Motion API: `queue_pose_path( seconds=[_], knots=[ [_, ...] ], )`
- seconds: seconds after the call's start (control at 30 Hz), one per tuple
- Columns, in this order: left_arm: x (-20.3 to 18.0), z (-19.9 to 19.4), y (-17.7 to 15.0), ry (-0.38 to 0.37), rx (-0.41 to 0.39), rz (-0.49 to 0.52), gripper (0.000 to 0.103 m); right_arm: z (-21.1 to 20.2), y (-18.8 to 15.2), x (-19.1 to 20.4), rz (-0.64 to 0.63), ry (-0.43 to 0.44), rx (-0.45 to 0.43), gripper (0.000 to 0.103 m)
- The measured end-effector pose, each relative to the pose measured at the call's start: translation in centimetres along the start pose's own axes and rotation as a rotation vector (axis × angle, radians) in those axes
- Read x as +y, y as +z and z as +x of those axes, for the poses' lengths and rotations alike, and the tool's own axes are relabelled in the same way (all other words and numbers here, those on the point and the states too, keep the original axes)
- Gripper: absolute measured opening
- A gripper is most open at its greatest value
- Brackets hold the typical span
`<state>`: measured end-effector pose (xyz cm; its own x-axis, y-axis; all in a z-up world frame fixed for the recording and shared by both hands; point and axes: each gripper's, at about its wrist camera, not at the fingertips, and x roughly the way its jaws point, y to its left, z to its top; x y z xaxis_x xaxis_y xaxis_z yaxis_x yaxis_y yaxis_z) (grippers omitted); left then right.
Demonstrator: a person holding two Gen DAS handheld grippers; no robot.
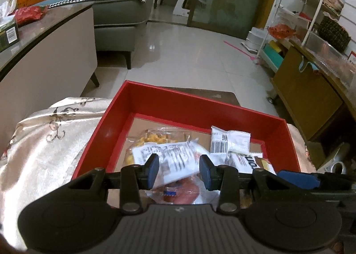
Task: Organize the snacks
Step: 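Open both grippers to drop the sauce packet and wafer into the red box, then move both open grippers back over the remaining snacks beside the box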
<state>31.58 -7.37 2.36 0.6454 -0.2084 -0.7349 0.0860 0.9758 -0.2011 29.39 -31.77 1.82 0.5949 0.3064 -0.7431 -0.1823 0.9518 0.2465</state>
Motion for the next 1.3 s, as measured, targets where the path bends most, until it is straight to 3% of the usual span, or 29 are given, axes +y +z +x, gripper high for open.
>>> queue_pose_path(
  seconds=[0.17,0.67,1.13,1.3],
  knots=[
    [0.2,-0.4,-0.1,0.006,-0.004,0.007,0.039,-0.4,0.0,0.5,-0.034,-0.02,-0.004,0.071],
    [0.4,-2.5,-0.7,-0.017,0.0,0.025,0.04,-2.1,-0.4,0.8,-0.094,-0.075,-0.027,0.074],
    [1.6,-6.1,-4.2,-0.039,0.044,0.035,0.04,-4.6,-3.1,1.5,-0.134,-0.067,0.002,0.08],
    [2.3,-6.1,-5.8,-0.043,0.094,0.037,0.046,-5.3,-4.5,1.6,-0.126,-0.05,0.024,0.08]
  ],
)
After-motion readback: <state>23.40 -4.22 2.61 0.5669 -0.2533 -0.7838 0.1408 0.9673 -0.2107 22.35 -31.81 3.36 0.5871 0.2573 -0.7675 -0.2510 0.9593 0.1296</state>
